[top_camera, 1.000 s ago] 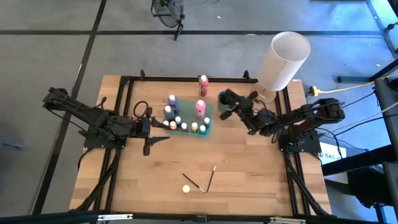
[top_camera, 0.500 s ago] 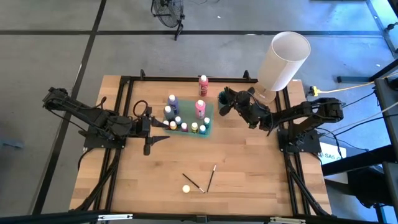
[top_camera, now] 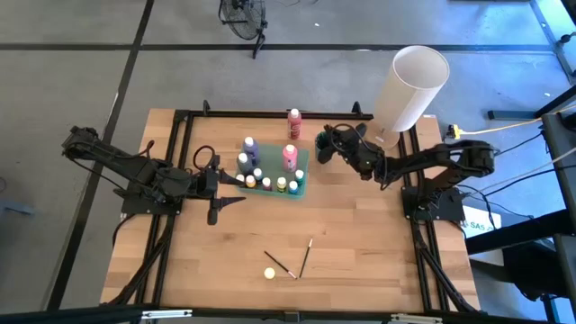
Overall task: Pick & Place Paint Supplies
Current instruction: Put the black paint brush into the dark green cup, then put the big dark pink paint bottle into the green bin
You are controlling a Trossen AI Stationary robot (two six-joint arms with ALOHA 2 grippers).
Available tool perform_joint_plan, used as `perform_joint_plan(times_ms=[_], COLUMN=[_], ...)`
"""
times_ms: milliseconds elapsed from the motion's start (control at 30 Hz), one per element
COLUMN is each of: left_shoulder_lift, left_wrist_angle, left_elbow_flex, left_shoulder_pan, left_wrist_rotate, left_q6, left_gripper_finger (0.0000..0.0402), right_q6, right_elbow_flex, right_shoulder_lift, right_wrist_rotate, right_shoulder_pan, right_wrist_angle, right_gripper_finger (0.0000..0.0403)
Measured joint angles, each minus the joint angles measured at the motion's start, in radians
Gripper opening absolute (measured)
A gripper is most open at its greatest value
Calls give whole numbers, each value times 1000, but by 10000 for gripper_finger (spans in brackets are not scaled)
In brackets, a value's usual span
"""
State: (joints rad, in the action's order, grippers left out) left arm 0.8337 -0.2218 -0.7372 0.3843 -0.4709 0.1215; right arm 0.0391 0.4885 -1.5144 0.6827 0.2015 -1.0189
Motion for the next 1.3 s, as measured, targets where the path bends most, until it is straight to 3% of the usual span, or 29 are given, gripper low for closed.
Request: perform_joint_plan(times_ms=[400, 733, 1300], left_shoulder_lift=[0, 0, 0], left_wrist_angle=[0, 0, -21], left_elbow_flex=[0, 0, 0], left_shoulder_pan=[0, 0, 0], left_wrist_rotate=[2, 2, 1], left_q6=[7, 7, 44], left_gripper_finger=[185, 185, 185], right_q6=[58, -6, 2], right_elbow_flex=[0, 0, 13], right_shoulder_lift=[-43, -43, -14], right_wrist_rotate=[-34, -40, -89], right_shoulder_pan=[20, 20, -17], right_wrist_angle=[49, 84, 63], right_gripper_finger=[28, 38, 221])
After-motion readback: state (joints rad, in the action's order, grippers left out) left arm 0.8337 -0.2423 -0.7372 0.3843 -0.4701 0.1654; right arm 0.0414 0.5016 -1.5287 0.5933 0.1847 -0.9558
